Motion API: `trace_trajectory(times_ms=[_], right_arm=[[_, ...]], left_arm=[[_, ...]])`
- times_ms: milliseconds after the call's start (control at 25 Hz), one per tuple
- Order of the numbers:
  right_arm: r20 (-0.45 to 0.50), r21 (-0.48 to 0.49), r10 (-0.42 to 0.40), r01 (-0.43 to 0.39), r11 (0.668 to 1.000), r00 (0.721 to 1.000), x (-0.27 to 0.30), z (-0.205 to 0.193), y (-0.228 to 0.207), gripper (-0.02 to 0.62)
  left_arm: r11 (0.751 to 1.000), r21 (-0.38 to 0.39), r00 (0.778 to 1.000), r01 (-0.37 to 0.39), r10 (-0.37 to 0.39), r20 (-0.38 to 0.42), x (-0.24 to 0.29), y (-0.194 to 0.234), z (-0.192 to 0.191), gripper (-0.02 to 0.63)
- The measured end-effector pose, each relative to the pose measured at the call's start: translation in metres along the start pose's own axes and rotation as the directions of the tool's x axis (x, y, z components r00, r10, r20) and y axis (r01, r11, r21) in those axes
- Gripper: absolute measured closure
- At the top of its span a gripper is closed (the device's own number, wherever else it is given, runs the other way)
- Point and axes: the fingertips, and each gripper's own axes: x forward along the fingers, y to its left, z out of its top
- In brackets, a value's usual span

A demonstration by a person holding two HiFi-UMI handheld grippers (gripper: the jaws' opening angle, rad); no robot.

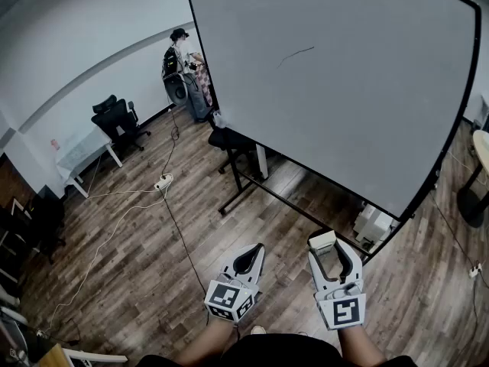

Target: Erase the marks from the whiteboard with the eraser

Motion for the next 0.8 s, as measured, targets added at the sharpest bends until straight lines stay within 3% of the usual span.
trace_trajectory(times_ms=[360, 600, 800], right_arm=[[0.009, -0.051, -0.011, 0.012, 0.999, 1.000, 0.021, 0.005, 0.018, 0.351], [-0.007, -0.014, -0.066, 0.066, 0.998, 0.998, 0.036, 0.002, 0.032, 0.350], [0.002, -0.039, -0.084, 0.084, 0.996, 0.996, 0.055, 0.000, 0.049, 0.348]], left_arm=[[1.000, -0.017, 1.000, 0.014, -0.014, -0.007, -0.013, 0.021, -0.004, 0.586], [0.999, -0.026, 1.000, 0.024, -0.025, -0.011, -0.027, 0.055, -0.007, 0.586], [0.999, -0.023, 0.999, 0.036, -0.036, -0.003, -0.034, 0.083, -0.013, 0.586]])
